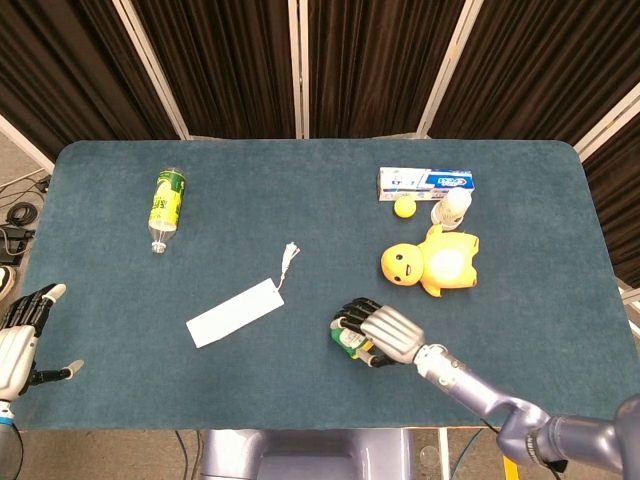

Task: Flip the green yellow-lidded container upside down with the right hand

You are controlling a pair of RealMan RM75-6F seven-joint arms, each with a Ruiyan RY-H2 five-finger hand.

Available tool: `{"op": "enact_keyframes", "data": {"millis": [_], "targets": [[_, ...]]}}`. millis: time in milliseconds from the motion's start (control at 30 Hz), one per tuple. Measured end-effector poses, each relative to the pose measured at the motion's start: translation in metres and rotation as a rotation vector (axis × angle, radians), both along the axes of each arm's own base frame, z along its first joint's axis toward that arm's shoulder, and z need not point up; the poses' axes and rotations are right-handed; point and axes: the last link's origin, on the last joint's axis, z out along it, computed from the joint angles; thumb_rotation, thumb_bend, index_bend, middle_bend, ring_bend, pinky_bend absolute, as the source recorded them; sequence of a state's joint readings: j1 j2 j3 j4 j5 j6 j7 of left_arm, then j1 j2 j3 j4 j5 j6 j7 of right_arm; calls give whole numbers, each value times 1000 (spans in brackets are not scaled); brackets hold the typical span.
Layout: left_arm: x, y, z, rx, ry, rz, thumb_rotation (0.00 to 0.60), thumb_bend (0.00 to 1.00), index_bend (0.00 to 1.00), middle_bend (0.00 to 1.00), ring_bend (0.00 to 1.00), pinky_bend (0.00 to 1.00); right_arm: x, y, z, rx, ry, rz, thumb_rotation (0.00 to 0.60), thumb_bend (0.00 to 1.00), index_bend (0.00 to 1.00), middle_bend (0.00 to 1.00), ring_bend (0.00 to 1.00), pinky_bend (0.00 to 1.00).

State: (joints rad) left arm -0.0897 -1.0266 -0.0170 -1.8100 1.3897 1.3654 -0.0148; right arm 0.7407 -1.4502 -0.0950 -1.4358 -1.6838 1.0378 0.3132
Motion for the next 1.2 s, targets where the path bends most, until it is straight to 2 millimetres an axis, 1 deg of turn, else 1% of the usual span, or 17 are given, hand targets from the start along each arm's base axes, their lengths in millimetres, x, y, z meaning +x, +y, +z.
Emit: {"op": "enact_keyframes", "data": {"millis": [133, 267, 433, 633, 833, 933, 1067, 1100, 1200], "targets": [[0, 0, -1, -2, 3, -2, 600, 0, 0, 0, 0, 0, -10, 5, 13, 8, 16, -6, 600, 345, 210, 148, 85, 109], [1, 0, -2, -5, 3, -3, 600, 0, 0, 0, 0, 0, -20, 10, 26, 1, 31, -3, 600, 346, 244, 160, 85, 111], [3, -1, -2, -5, 4, -8, 600, 0, 0, 0, 0, 0, -33, 14, 40, -6, 39, -14, 600, 345, 251, 178, 84, 128], [4, -2, -2, -8, 1, -15, 600, 0, 0, 0, 0, 0, -41, 30, 55, 8, 20, 23, 600, 345, 248, 201, 93, 134], [7, -4, 0, -1, -8, -26, 600, 0, 0, 0, 0, 0, -49, 41, 74, -8, 18, 26, 600, 335, 221, 165, 92, 124], [7, -5, 1, 2, -8, -28, 600, 0, 0, 0, 0, 0, -51, 43, 86, -43, 17, 39, 600, 300, 173, 120, 60, 81], [8, -6, 1, 5, -9, -39, 600, 0, 0, 0, 0, 0, -52, 43, 102, -114, 41, 79, 600, 200, 108, 46, 18, 29], [9, -6, 1, 6, -9, -44, 600, 0, 0, 0, 0, 0, -52, 43, 107, -136, 46, 87, 600, 193, 104, 42, 16, 27], [11, -8, 2, 15, -9, -57, 600, 0, 0, 0, 0, 0, -47, 44, 123, -212, 41, 90, 600, 76, 47, 1, 0, 2]]}}
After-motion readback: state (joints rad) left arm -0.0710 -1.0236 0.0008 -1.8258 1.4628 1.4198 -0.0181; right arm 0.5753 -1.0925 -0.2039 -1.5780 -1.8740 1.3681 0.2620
